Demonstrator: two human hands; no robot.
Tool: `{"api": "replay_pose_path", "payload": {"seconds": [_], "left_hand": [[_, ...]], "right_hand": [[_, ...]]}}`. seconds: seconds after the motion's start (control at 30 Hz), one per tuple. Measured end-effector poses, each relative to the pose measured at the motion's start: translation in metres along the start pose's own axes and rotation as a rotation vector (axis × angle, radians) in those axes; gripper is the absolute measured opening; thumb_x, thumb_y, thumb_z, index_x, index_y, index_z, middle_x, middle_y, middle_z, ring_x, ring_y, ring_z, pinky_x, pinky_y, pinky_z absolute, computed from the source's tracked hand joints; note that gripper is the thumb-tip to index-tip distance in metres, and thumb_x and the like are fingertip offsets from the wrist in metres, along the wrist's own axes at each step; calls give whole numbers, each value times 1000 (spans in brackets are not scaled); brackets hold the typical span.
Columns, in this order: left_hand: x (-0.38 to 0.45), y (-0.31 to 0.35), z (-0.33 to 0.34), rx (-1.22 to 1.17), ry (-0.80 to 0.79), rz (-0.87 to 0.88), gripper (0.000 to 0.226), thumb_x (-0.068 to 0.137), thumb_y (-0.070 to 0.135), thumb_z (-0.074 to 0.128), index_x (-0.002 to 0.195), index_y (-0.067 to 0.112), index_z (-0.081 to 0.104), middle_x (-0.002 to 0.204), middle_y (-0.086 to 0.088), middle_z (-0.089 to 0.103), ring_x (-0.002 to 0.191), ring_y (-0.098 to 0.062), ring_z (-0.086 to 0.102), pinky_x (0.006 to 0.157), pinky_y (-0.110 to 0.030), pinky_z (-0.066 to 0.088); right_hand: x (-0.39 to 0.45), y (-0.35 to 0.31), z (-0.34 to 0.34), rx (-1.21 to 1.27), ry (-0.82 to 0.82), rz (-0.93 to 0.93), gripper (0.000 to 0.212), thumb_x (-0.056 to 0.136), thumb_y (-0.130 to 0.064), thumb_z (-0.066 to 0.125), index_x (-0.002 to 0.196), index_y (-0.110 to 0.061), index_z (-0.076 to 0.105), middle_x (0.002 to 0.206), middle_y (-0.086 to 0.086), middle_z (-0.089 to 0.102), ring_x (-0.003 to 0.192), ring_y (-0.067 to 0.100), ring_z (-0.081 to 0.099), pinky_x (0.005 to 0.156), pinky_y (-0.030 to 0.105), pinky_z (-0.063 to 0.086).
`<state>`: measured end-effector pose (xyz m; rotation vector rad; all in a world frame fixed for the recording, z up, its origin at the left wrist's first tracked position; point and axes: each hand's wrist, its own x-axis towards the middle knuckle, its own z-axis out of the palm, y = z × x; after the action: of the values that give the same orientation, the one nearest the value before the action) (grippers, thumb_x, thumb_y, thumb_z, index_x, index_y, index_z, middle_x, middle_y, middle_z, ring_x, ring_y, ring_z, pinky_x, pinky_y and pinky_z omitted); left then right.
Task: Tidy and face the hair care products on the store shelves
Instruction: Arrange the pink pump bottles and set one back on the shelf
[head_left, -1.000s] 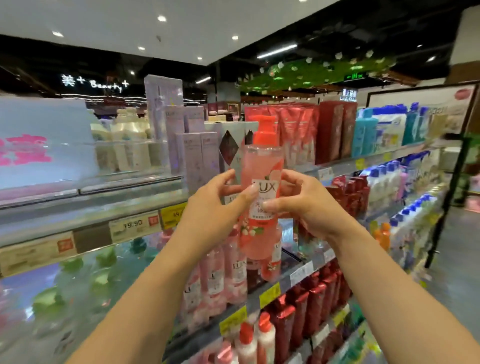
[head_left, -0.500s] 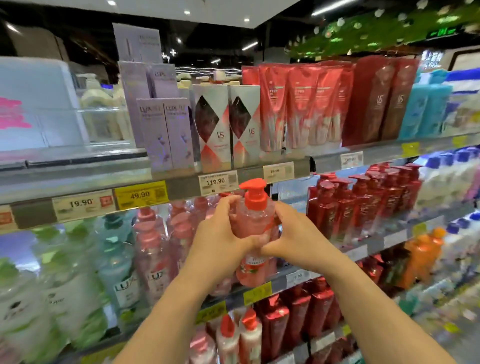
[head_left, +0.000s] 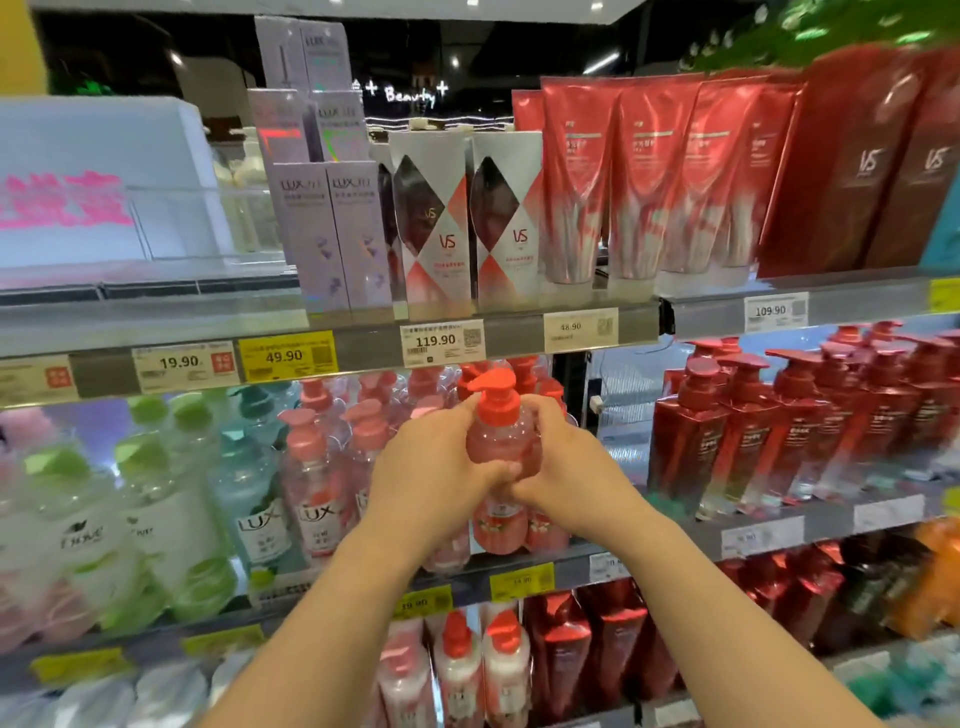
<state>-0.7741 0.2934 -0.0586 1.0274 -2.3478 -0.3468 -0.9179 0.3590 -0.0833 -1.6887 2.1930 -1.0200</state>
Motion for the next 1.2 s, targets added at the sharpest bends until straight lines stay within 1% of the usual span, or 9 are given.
{"api": "replay_pose_path", "payload": {"seconds": [0.1,0.23,0.4,0.5,0.6,0.73,0.9,1.03,1.2], "left_hand": [[4,-1,6,49,8,-1,62,71,54,76,128,44,56,87,11,60,96,-18,63,76,-33,53],[11,-2,21,20,2,10,38,65,42,79,100,31,68,95,11,64,90,-15,63,74,-32,51],[15,-11,40,36,5,13,32,76,48,73,101,29,68,94,12,61,90,-14,60,72,-29,47],[17,-12,41,18,5,17,29,81,49,70,96,25,65,84,12,54,77,-12,52,64,-28,37],[16,-14,39,23,11,13,29,83,51,69,90,24,62,82,9,54,77,-15,53,63,-29,36],[15,-20,38,-16,9,22,25,84,47,69,82,26,57,78,8,49,75,-18,52,62,-31,37],[14,-21,37,-16,-12,28,33,87,45,67,82,14,55,81,-3,56,78,-27,58,61,-34,40],[15,-25,39,-17,-39,39,32,90,44,63,93,13,54,90,-7,62,84,-32,62,61,-36,44],[16,-31,37,-75,-62,52,32,87,48,64,99,19,62,92,-6,67,88,-33,64,64,-37,47]], "right_hand": [[2,3,7,-47,41,2,80,74,-28,78,140,-36,33,111,-12,69,98,18,68,81,39,55],[5,11,21,-56,81,-49,85,76,-18,70,145,-45,27,136,-10,60,112,22,65,87,39,53],[9,25,36,24,87,-77,75,77,-6,58,145,-32,41,140,-8,54,127,17,54,101,36,48],[8,22,34,46,75,-23,82,82,-7,58,156,-28,29,149,-2,50,131,21,52,106,40,47],[4,14,32,48,46,27,88,86,-8,59,161,-26,18,156,2,43,134,25,50,110,40,45],[-3,3,34,92,70,78,85,86,-7,59,160,-29,21,153,2,46,122,32,59,105,38,49],[-9,-16,39,120,122,177,80,86,-6,56,157,-27,28,149,3,51,124,33,56,104,39,48],[-13,-30,30,114,139,243,72,87,-4,56,153,-24,36,128,6,65,90,19,61,74,19,46],[-21,-43,33,156,167,328,74,88,-5,55,155,-27,33,99,-4,63,73,10,56,65,21,45]]}}
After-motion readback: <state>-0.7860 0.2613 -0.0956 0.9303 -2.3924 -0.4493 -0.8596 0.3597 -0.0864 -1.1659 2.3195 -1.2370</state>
